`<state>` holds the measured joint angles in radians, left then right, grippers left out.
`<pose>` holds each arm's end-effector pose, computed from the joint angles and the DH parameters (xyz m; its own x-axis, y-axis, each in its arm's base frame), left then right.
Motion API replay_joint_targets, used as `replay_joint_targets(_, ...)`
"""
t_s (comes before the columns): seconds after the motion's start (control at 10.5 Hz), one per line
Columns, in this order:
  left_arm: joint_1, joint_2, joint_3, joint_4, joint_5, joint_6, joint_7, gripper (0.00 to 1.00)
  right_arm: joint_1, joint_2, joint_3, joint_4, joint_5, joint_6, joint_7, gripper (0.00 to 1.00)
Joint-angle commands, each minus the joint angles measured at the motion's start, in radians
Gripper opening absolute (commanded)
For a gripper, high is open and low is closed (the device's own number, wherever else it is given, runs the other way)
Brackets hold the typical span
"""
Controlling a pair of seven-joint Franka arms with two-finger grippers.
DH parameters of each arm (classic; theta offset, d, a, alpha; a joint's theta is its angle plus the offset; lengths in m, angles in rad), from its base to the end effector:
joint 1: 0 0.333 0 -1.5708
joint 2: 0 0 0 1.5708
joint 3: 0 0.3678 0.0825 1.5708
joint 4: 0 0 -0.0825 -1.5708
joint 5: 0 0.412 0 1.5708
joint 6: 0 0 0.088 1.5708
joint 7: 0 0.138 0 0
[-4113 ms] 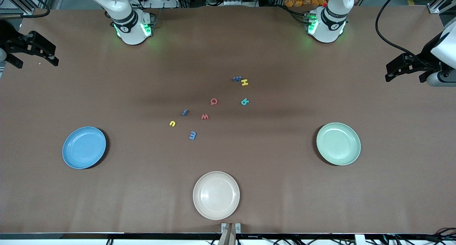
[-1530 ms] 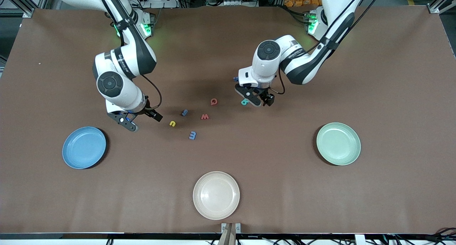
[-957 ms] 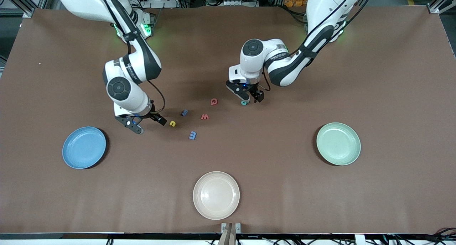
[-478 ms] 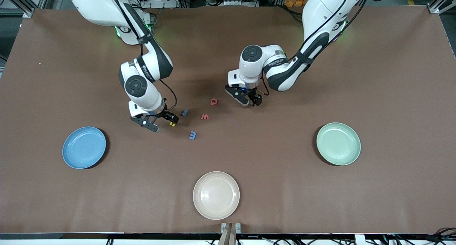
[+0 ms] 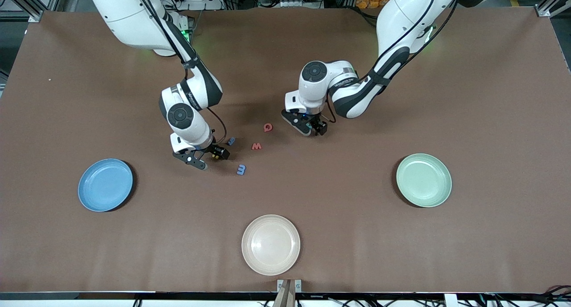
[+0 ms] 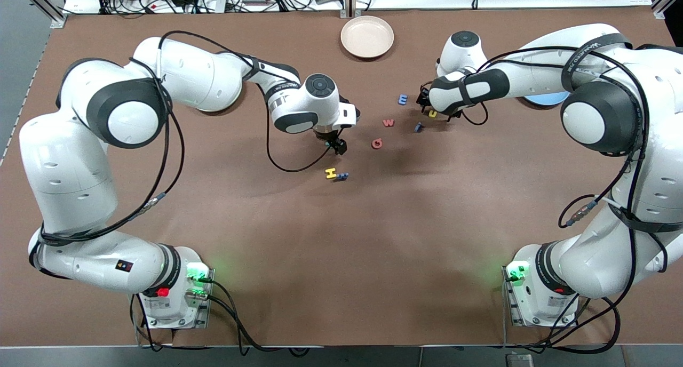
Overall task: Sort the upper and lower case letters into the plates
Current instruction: 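Grasp the teal R with the left gripper while the right gripper lowers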
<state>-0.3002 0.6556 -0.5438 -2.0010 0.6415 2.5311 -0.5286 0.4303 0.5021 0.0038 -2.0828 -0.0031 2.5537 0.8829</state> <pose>0.4334 -0.4758 0.1557 0.7291 -0.6829 0.0446 -0.6823 -0.7304 -0.0298 0.5631 0.2611 0.1688 0.9016 -0.4321 -0.0200 -0.4316 -0.9017 0.0240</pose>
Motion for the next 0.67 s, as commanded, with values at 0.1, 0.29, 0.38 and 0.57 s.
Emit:
replay_joint_targets(0.1, -0.013, 0.015, 0.010, 0.025, 0.037, 0.009, -0.036, 0.62, 0.002, 0.000, -0.001, 0.024, 0.012, -0.018, 0.004, 1.00)
replay_joint_targets(0.29, -0.013, 0.015, 0.012, 0.027, 0.037, 0.009, -0.036, 0.22, 0.004, 0.001, -0.001, 0.023, 0.012, -0.006, 0.002, 1.00)
replay_joint_targets(0.38, -0.013, 0.015, 0.012, 0.027, 0.037, 0.009, -0.037, 0.04, 0.007, 0.006, -0.001, 0.012, 0.014, 0.026, 0.002, 1.00)
replay_joint_targets(0.57, -0.007, 0.003, 0.018, 0.025, 0.037, 0.006, -0.039, 0.00, 0.005, 0.004, -0.001, -0.003, 0.012, 0.036, -0.009, 1.00)
